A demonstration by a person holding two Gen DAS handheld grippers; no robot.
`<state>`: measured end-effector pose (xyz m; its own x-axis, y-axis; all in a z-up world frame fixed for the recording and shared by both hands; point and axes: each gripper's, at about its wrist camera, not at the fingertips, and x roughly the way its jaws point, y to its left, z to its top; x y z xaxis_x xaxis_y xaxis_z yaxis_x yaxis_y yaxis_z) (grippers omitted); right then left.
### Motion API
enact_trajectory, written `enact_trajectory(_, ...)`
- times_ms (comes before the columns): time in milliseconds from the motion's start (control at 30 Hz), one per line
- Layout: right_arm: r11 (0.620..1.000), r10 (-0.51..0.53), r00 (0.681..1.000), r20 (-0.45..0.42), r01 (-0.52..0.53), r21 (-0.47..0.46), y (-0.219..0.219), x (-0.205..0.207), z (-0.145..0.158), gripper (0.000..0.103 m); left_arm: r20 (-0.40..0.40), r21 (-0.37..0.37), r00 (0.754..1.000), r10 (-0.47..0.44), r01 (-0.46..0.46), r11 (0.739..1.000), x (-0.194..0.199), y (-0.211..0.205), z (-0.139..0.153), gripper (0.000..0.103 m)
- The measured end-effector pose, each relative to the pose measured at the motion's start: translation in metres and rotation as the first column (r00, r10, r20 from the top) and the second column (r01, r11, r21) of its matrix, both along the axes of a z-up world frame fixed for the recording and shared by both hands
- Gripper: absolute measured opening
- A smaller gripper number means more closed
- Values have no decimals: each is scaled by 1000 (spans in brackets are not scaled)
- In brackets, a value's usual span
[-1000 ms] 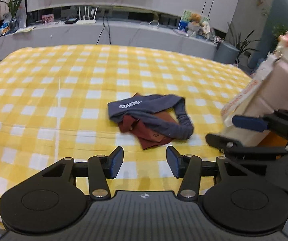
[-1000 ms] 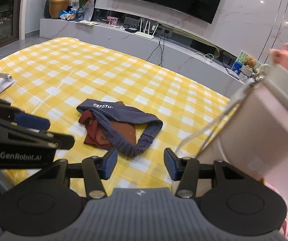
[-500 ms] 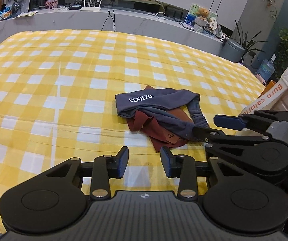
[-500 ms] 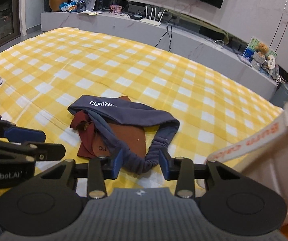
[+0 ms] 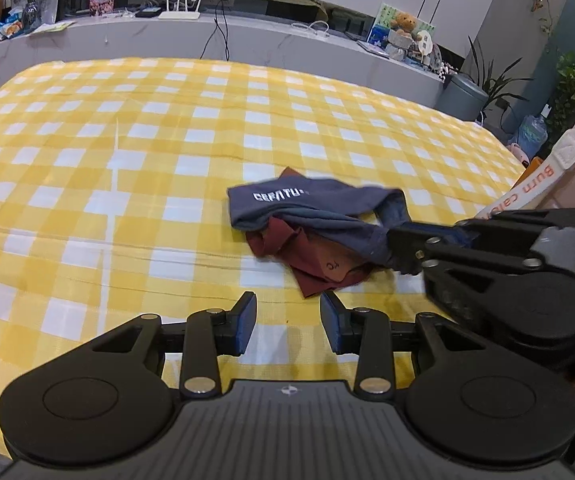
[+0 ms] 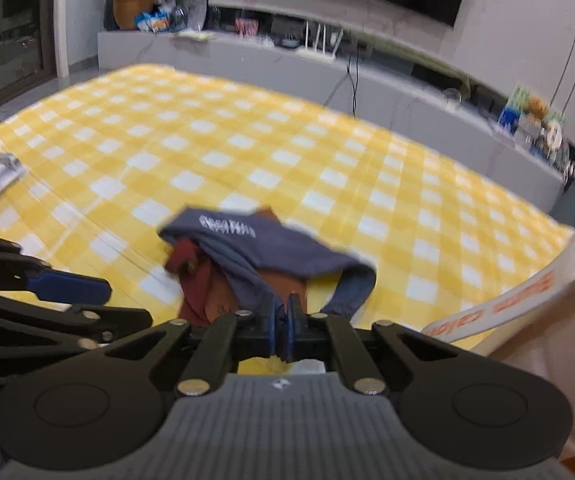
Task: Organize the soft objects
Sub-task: 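Lower the right tool onto the navy CEFATU-S cloth and grasp its strap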
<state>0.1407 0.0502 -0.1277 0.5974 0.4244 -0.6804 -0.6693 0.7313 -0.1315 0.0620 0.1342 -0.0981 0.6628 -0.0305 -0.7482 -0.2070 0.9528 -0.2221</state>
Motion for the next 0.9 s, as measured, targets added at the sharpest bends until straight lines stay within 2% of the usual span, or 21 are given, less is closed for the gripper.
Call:
enact_trajectory(333, 986, 21, 991, 133, -43, 163, -21, -45, 78, 0, 62, 6, 998, 1, -2, 1000, -18, -4, 23, 43)
enact_trajectory(433, 983, 25, 990, 140, -49, 177, -24, -51, 86, 0, 70, 8, 998, 2, -2, 1000, -21, -5, 26, 43)
enact_trajectory(500, 987, 16, 993, 120, -35, 154, -24, -50, 79, 0, 71, 8, 998, 0, -1, 1000, -23, -6, 27, 43)
enact_trajectory(600, 994, -9, 999, 35, 5, 113, -24, -42, 57, 0, 63, 11, 998, 1, -2, 1000, -23, -7, 26, 43)
enact_trajectory(700, 999, -24, 1000, -15, 25, 38, -22, -37, 32, 15, 57, 18, 998, 1, -2, 1000, -22, -8, 25, 43)
enact_trajectory(733, 1000, -15, 1000, -25, 16, 23, -21, -36, 24, 28, 56, 21, 998, 1, -2, 1000, -21, -8, 24, 43)
enact_trajectory(767, 1000, -9, 1000, -29, 9, 9, -21, -36, 17, 33, 55, 25, 999, 2, -3, 1000, -21, -8, 24, 43)
enact_trajectory(900, 999, 16, 999, -50, -18, -39, -15, -32, -7, 36, 24, 40, 1000, 15, -16, 999, -19, -7, 16, 43)
